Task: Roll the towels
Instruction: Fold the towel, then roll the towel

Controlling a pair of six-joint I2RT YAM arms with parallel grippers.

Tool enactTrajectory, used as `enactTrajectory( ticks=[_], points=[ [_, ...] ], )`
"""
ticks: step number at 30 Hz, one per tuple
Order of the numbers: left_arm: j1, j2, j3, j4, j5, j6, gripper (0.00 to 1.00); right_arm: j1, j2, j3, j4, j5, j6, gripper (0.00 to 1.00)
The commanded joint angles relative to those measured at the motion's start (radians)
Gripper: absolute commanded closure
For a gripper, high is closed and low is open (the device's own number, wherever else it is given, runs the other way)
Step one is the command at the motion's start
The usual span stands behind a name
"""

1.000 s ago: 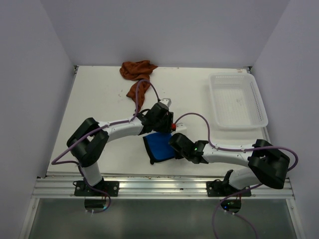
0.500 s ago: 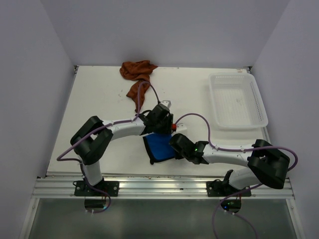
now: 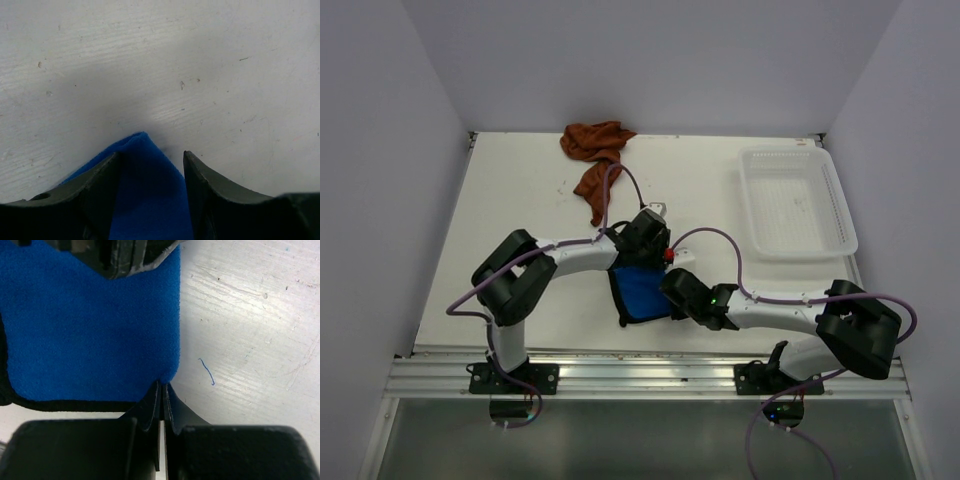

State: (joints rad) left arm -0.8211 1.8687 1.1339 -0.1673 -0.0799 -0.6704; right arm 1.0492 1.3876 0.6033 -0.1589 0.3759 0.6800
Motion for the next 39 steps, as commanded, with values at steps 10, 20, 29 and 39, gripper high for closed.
enactTrajectory(
  ticks=[10,20,29,39],
  points=[
    [-0.030,0.081,0.079,-0.083,-0.118,0.023,0.48,0.006,-0.001,-0.013,0.038,0.004,0.007,1.00],
    [-0.044,0.141,0.098,-0.103,-0.159,0.006,0.57,0.005,-0.015,-0.048,0.081,0.000,0.039,1.00],
    [-0.058,0.193,0.121,-0.129,-0.198,-0.018,0.76,0.006,-0.027,-0.045,0.085,-0.019,0.047,1.00],
    [-0.056,0.192,0.122,-0.126,-0.199,-0.041,0.98,0.014,-0.078,-0.022,-0.013,-0.003,0.027,1.00]
  ],
)
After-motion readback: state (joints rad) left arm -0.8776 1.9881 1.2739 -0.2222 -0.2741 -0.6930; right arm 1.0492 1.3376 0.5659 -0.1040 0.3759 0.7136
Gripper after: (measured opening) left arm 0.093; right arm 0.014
